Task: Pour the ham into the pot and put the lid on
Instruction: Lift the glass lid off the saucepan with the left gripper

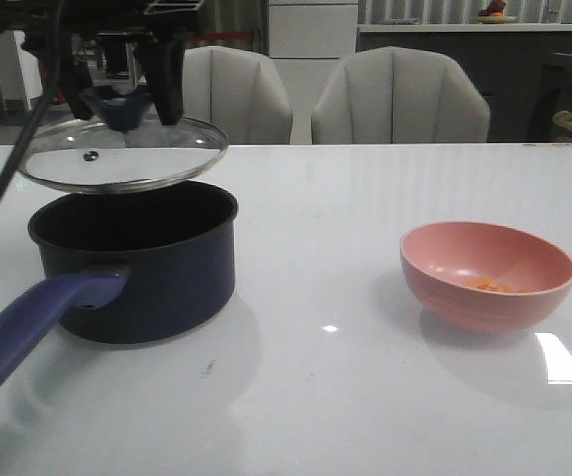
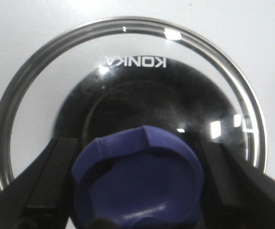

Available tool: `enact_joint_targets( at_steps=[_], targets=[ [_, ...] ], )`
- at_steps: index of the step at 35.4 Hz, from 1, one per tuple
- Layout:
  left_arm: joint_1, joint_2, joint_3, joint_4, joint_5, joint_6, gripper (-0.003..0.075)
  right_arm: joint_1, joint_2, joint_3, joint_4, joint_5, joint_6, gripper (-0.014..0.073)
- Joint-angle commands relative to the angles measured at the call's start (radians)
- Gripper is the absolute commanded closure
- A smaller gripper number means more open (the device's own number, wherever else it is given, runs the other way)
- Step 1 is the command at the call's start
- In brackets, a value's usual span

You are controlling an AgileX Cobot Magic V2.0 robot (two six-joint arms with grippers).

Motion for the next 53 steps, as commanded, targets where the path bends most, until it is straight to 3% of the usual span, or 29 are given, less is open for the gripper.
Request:
enact_joint_targets(
  at_steps=[1,12,24,45,48,53],
  targets=[
    [0.034,-0.134,0.020,0.052,-0.043,0.030,0.0429,-0.007,-0.018,-0.005,-0.012,-0.088,-0.005,0.0447],
    [0.268,-0.336,0.337,0.044,-0.224,0.042,0.0429,-0.007,-0.018,-0.005,-0.012,-0.088,-0.005,0.0447],
    [0.495,-0.350,0.596,-0.134,-0.389,0.213,0.0429,-0.007,-0.018,-0.005,-0.012,-0.088,-0.005,0.0447],
    [0.520,-0.127,0.632,-0.134,-0.482,0.220,0.0423,-0.007,-0.018,-0.005,-0.012,-0.088,-0.005,0.0447],
    [0.520,-0.122,0.632,-0.139,-0.503,0.220,0.0389,-0.007,-0.018,-0.005,-0.012,-0.088,-0.005,0.0447],
    [0.520,-0.122,0.630,-0.139,-0.527,0.220,0.0268,-0.007,-0.018,-0.005,-0.012,-0.088,-0.005,0.0447]
  ],
)
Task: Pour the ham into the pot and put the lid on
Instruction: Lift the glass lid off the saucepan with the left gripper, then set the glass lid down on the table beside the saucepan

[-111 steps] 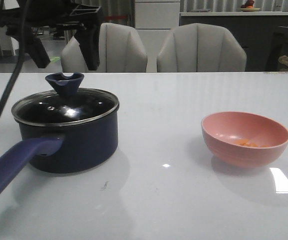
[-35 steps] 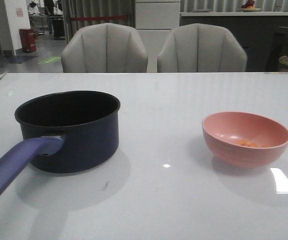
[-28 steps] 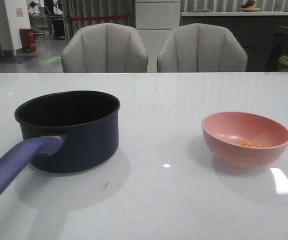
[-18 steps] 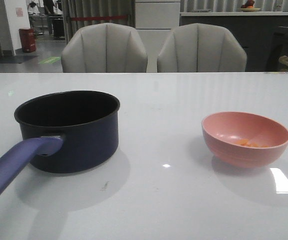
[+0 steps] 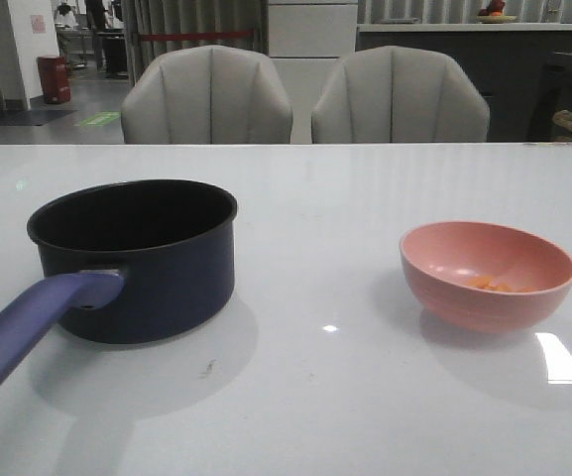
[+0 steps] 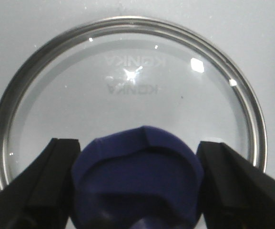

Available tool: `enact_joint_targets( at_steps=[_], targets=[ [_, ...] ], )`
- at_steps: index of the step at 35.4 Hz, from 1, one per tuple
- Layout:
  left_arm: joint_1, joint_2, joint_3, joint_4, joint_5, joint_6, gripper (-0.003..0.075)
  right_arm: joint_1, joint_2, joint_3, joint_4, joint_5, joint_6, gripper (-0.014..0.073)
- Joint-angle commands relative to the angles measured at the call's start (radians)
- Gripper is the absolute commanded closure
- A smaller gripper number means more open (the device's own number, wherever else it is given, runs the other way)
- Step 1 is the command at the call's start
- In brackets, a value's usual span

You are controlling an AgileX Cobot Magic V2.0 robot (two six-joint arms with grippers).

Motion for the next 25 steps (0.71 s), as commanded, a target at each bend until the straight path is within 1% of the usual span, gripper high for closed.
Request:
enact_joint_targets(
  at_steps=[1,4,6,15,21,25],
  targets=[
    [0.002,-0.045,-0.028,-0.007,-0.055,0.000,0.0239,-0.007,-0.018,-0.005,-0.012,-0.088,-0.005,0.0447],
    [0.002,-0.045,-0.028,0.002,-0.055,0.000,0.0190,-0.007,-0.018,-0.005,-0.012,-0.088,-0.005,0.0447],
    [0.002,-0.045,-0.029,0.002,-0.055,0.000,0.0179,-0.007,-0.018,-0.005,-0.012,-0.088,-0.005,0.0447],
    [-0.008,-0.045,-0.041,0.002,-0.041,0.000,0.0176,-0.007,-0.018,-0.005,-0.012,-0.088,-0.005,0.0447],
    [-0.047,-0.058,-0.109,0.005,0.035,0.021,0.0178,-0.007,-0.018,-0.005,-0.012,-0.088,-0.005,0.0447],
    [-0.079,-0.095,-0.151,0.008,0.061,0.021,0.0196,-0.007,-0.018,-0.005,-0.012,-0.088,-0.005,0.0447]
  ],
)
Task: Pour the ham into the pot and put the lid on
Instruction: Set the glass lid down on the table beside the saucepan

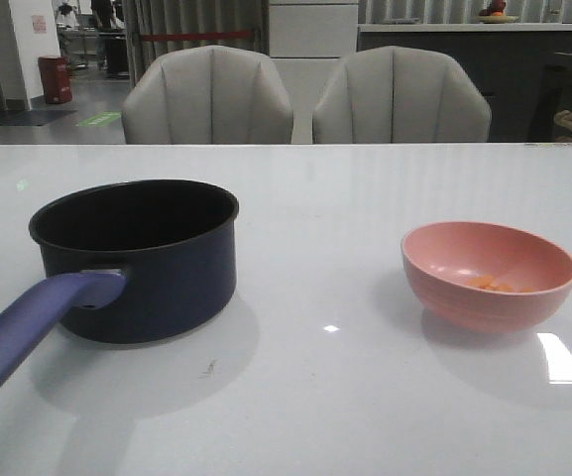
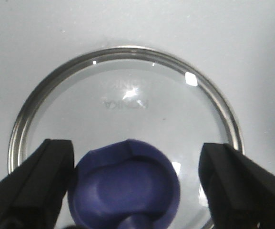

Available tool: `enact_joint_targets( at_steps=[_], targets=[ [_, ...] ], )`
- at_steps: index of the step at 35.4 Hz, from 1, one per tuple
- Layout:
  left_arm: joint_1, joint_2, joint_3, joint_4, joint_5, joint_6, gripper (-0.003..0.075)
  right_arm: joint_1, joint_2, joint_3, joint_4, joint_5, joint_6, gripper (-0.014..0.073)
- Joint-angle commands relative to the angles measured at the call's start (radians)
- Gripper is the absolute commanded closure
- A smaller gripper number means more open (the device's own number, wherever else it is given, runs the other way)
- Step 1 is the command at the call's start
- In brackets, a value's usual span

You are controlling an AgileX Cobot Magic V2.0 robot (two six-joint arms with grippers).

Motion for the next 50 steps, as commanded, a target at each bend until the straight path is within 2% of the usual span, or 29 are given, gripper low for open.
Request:
enact_joint_targets(
  at_steps=[1,11,16,22,37,50],
  targets=[
    [-0.041,-0.098,-0.066,-0.001,0.001,0.005,0.0203,-0.007,-0.018,-0.005,-0.012,-0.088,-0.005,0.0447],
    [-0.105,-0.283,-0.063,0.022,0.052,0.031,0.0264,-0.007,-0.018,-0.005,-0.012,-0.088,-0.005,0.0447],
    [-0.106,-0.409,-0.012,-0.009,0.048,0.031,0.0264,-0.007,-0.018,-0.005,-0.012,-0.088,-0.005,0.0447],
    [-0.128,-0.576,0.111,-0.033,-0.061,0.031,0.0264,-0.006,-0.018,-0.005,-0.012,-0.089,-0.005,0.0447],
    [-0.304,-0.988,0.372,-0.025,-0.303,0.031,0.0264,-0.006,-0.018,-0.005,-0.012,-0.089,-0.005,0.0447],
    [-0.335,-1.342,0.581,-0.028,-0.428,0.031,0.0263,-0.006,-0.018,-0.005,-0.012,-0.086,-0.005,0.0447]
  ],
)
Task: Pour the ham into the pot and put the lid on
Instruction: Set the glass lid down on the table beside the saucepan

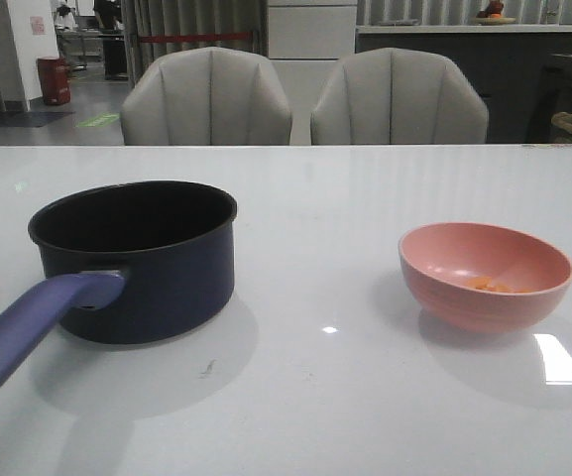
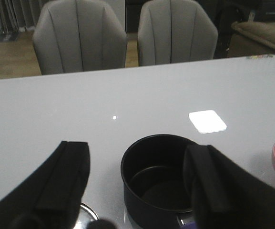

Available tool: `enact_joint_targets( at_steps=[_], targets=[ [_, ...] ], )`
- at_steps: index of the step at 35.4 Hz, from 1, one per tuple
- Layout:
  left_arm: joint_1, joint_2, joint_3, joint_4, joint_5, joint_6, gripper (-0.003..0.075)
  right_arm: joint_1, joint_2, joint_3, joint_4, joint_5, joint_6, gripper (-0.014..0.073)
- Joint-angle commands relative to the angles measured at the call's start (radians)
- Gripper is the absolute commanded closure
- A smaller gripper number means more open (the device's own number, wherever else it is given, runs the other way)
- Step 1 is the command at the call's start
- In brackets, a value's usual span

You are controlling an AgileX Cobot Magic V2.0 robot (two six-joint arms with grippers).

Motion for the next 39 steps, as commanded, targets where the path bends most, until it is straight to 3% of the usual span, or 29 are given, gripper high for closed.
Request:
enact_joint_targets(
  at_steps=[1,14,21,32,39],
  targets=[
    [-0.014,-0.089,0.036,-0.006,-0.093,0.000,0.0264,-0.006,-0.018,-0.005,-0.012,-0.086,-0.005,0.0447],
    [-0.014,-0.305,0.265,-0.010,-0.100,0.000,0.0264,-0.006,-0.018,-0.006,-0.012,-0.102,-0.005,0.0447],
    [-0.014,-0.313,0.292,-0.013,-0.136,0.000,0.0264,-0.007,-0.016,-0.011,-0.012,-0.274,-0.005,0.0447],
    [-0.014,-0.313,0.292,-0.013,-0.153,0.000,0.0264,-0.006,0.329,-0.391,-0.012,0.172,-0.005,0.0447],
    [-0.014,-0.313,0.292,-0.013,-0.153,0.000,0.0264,-0.006,0.476,-0.395,0.004,0.143,-0.003,0.0447]
  ],
)
